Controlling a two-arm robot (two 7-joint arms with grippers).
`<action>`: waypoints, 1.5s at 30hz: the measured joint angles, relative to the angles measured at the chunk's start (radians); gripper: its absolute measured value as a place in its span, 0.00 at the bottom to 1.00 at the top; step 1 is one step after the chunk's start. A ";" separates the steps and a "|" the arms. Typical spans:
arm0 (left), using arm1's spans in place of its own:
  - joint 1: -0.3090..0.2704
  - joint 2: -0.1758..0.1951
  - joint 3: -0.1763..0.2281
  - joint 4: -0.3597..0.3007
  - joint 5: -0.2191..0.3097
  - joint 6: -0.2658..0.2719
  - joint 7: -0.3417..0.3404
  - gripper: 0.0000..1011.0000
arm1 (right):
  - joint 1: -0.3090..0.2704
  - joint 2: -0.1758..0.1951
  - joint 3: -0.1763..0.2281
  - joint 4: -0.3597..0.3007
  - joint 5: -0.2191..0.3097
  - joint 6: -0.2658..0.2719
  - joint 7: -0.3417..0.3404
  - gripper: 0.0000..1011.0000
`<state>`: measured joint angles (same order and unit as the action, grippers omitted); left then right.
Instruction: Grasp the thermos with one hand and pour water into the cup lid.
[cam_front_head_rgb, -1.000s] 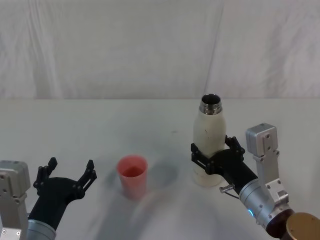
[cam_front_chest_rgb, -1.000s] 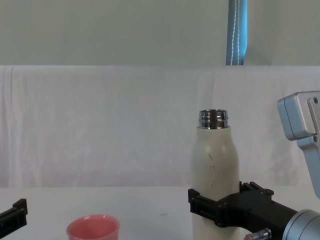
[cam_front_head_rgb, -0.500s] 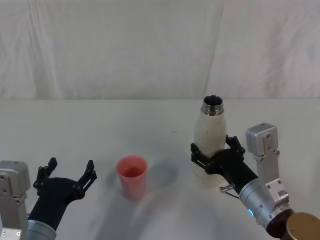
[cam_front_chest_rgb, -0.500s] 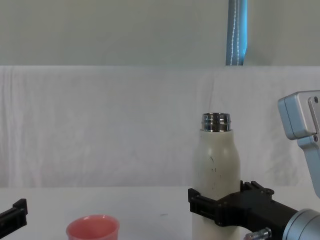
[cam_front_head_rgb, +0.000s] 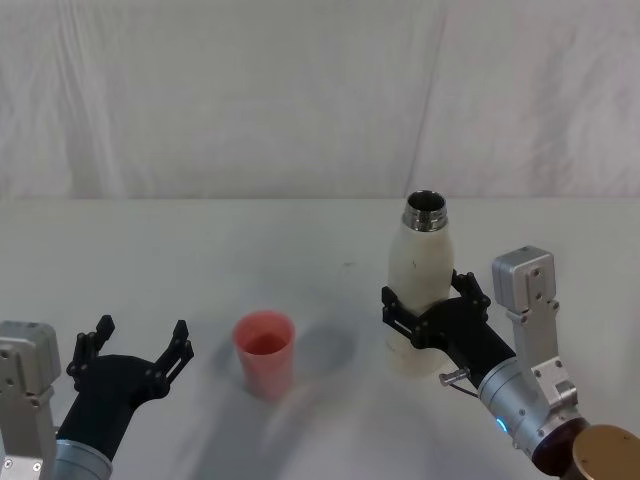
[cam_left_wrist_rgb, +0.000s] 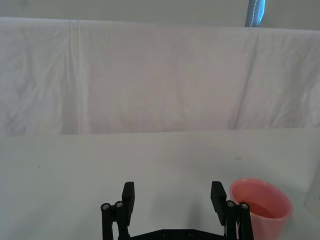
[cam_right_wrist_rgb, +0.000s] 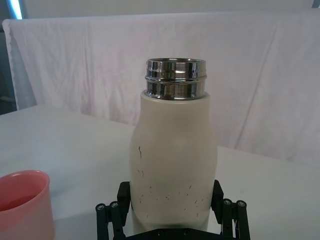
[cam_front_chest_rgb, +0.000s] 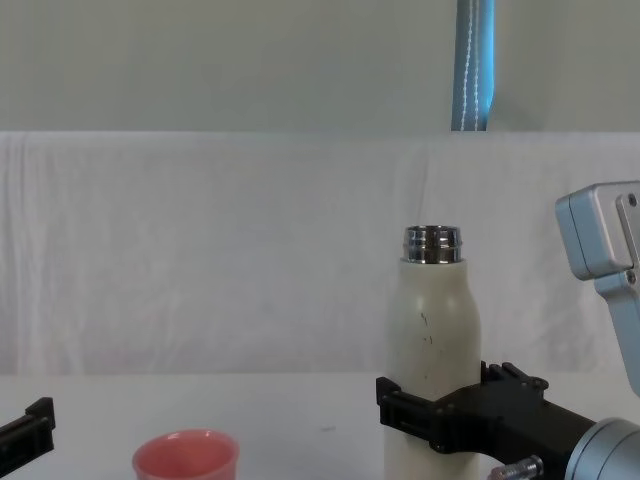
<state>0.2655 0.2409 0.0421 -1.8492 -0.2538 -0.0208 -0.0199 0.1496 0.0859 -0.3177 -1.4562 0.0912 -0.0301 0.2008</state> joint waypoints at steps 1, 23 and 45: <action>0.000 0.000 0.000 0.000 0.000 0.000 0.000 0.99 | 0.000 0.000 0.000 0.000 0.000 0.000 0.000 0.99; 0.000 0.000 0.000 0.000 0.000 0.000 0.000 0.99 | -0.009 0.008 0.007 -0.011 0.007 0.004 0.007 0.99; 0.000 0.000 0.000 0.000 0.000 0.000 0.000 0.99 | -0.047 0.044 0.014 -0.068 0.017 0.024 0.021 0.99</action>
<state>0.2655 0.2410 0.0421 -1.8492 -0.2538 -0.0208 -0.0199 0.1022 0.1297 -0.3035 -1.5243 0.1087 -0.0059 0.2218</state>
